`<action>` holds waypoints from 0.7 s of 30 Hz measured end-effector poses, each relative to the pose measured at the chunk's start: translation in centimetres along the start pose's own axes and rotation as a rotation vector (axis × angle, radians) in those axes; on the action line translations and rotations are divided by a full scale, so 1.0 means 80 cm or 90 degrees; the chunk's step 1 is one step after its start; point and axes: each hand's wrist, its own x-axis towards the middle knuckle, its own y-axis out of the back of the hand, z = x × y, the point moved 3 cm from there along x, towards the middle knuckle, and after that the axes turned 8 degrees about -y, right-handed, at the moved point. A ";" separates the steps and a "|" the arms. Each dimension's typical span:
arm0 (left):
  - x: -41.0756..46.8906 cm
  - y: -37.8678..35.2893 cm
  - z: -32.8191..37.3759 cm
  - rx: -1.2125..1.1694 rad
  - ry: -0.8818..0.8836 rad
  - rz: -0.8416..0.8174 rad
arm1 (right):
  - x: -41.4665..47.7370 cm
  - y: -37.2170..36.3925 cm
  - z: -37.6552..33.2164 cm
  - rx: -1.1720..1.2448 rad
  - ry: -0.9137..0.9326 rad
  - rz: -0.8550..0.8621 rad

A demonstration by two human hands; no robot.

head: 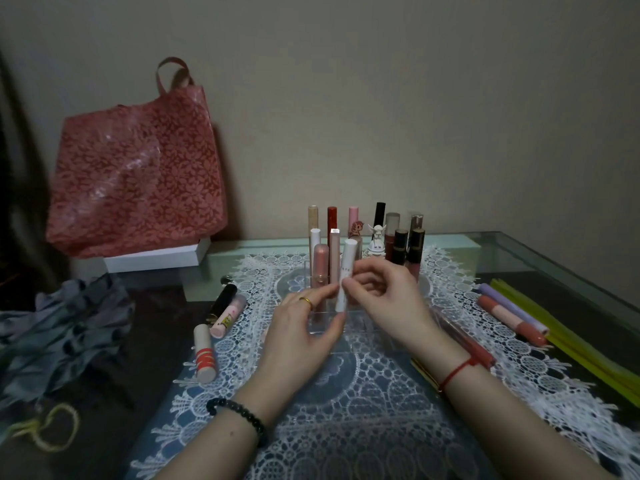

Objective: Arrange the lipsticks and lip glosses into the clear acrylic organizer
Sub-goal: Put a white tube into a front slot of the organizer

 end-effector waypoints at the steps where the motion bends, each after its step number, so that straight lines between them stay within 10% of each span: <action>1: 0.000 0.000 0.000 0.005 0.000 -0.003 | 0.000 -0.001 0.003 -0.004 -0.007 -0.004; 21: -0.004 0.002 -0.002 0.005 0.022 -0.001 | 0.000 -0.005 0.011 -0.130 0.015 -0.006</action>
